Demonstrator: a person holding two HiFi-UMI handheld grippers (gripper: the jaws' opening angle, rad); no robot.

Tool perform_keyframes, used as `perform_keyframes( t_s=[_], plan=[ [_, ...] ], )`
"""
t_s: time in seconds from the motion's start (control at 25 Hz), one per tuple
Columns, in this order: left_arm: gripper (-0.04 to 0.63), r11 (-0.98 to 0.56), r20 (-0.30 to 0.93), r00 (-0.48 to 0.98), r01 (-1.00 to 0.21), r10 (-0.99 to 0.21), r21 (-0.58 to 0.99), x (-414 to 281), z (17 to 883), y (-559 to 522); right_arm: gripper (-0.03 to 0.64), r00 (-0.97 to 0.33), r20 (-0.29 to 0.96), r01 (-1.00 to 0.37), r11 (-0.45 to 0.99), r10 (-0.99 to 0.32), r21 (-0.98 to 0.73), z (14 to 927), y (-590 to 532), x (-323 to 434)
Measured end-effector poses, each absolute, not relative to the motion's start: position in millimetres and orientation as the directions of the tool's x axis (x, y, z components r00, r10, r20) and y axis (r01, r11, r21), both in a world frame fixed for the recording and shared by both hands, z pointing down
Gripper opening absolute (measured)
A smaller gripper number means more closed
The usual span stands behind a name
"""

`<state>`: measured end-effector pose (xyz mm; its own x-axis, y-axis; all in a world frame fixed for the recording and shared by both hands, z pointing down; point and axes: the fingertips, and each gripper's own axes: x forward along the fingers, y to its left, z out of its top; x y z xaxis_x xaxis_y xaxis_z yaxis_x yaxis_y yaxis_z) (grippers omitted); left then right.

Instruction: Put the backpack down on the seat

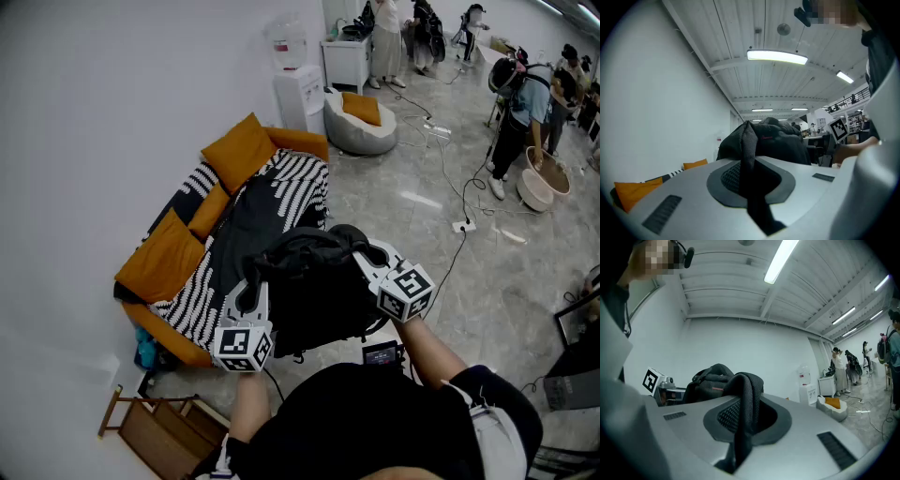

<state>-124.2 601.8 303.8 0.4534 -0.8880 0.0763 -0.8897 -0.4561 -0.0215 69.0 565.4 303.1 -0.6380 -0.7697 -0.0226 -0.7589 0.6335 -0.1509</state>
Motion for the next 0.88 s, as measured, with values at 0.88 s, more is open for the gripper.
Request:
perform_keyframes(
  t_s=[0.88],
  plan=[
    [0.034, -0.429, 0.099, 0.428, -0.903, -0.898, 0.009, -99.8, 305.2, 613.2, 0.046, -0.661, -0.038, -0.730, 0.654, -0.749, -0.199, 307.8, 566.9, 91.2]
  ],
)
